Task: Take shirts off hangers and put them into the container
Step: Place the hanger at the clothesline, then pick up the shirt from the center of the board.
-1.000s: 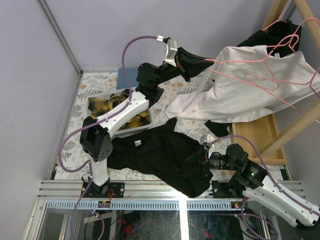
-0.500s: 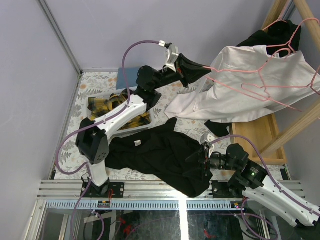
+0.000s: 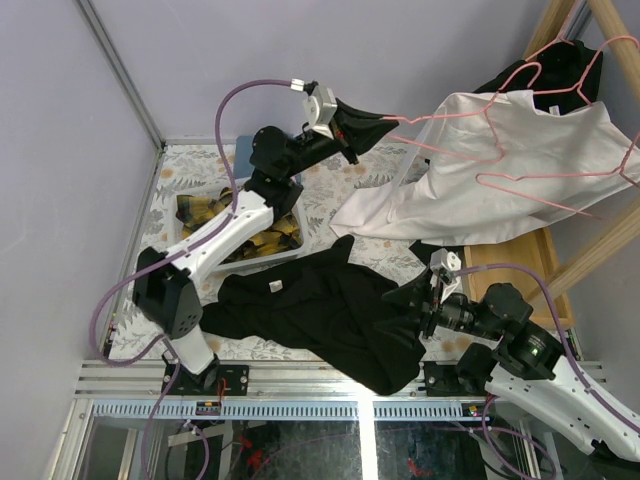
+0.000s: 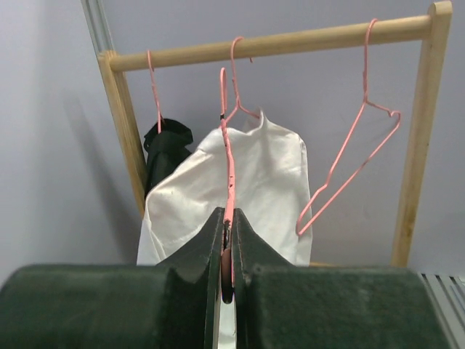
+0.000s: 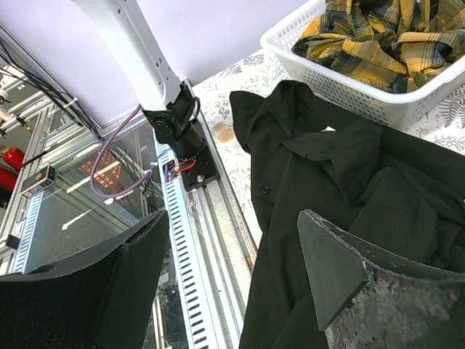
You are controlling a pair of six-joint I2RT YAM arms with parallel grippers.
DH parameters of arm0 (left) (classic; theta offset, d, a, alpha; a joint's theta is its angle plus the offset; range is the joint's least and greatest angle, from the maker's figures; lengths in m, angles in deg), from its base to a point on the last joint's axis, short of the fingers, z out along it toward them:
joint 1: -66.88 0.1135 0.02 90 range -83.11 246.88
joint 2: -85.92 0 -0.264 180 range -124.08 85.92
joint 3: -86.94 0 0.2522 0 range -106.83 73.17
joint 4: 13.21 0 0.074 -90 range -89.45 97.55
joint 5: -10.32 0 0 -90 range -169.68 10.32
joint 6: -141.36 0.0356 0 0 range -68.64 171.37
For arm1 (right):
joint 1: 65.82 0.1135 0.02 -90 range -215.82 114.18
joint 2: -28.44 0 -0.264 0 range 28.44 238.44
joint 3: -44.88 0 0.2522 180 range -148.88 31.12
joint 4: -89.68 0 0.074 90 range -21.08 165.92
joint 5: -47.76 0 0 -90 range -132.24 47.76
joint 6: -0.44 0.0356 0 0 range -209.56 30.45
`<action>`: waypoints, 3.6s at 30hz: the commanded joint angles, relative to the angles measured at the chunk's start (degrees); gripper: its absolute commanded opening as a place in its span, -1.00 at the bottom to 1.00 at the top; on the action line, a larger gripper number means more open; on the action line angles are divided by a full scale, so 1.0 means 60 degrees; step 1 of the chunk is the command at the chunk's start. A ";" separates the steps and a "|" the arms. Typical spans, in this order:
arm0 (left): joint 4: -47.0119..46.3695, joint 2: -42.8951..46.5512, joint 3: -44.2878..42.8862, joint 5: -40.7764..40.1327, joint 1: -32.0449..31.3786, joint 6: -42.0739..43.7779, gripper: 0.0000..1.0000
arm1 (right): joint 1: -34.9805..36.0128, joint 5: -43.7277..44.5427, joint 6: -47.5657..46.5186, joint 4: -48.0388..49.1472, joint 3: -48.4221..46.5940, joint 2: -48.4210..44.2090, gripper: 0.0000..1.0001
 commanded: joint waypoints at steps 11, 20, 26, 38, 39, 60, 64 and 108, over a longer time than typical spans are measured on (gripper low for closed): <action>-0.3137 -0.4315 -0.5489 0.1380 0.0164 -0.3519 -0.99 | -0.0014 0.0298 0.0429 -0.0249 -0.0021 -0.0673 0.57; -0.3442 -0.5760 -0.7448 0.1226 -0.0426 -0.4467 -0.99 | -0.0024 0.0142 0.0308 -0.0115 0.0084 -0.0489 0.57; -0.3262 -0.5762 -0.7553 0.0490 -0.0825 -0.4024 -1.00 | -0.0027 -0.0030 0.0270 -0.0098 0.0067 -0.0313 0.57; -0.2780 -0.6046 -0.8105 -0.0397 -0.1234 -0.3680 -0.99 | -0.0013 -0.0118 0.0361 -0.0017 0.0090 -0.0371 0.57; -0.2574 -0.6084 -0.8197 -0.0368 -0.1273 -0.3593 -0.99 | -0.0020 -0.0121 0.0351 -0.0013 0.0065 -0.0371 0.57; -0.2493 -0.4272 -0.4248 -0.0077 -0.1461 -0.3355 0.27 | -0.0020 -0.0014 0.0192 -0.0205 0.0061 -0.0440 0.57; -0.1996 -0.2867 -0.2884 -0.0138 -0.1374 -0.2626 0.99 | -0.0026 0.0083 0.0162 -0.0201 0.0182 -0.0398 0.59; 1.2953 0.9529 0.6987 -0.7401 0.4795 -0.2312 1.00 | 0.1068 0.2506 -0.2253 -0.1341 -0.7752 1.4421 0.99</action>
